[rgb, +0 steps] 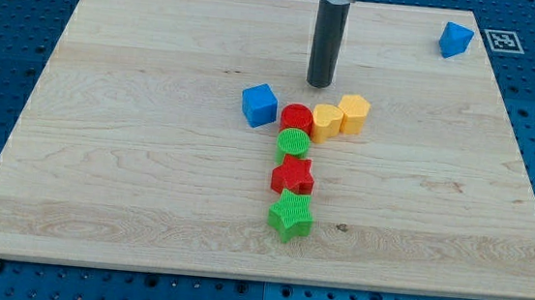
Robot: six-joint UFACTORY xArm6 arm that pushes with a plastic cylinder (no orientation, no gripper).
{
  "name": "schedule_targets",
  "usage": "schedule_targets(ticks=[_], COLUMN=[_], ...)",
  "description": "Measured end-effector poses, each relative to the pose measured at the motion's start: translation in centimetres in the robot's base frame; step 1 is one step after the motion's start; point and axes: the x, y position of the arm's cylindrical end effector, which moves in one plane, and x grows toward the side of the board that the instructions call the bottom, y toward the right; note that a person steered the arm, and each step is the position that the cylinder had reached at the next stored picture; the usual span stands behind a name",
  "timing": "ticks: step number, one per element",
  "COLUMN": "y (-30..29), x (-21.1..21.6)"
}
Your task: Point your arm to the center right side
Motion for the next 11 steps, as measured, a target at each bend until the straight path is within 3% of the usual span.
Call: schedule_targets(ticks=[9, 11], y=[4.3, 17.0], x=[0.0, 1.7])
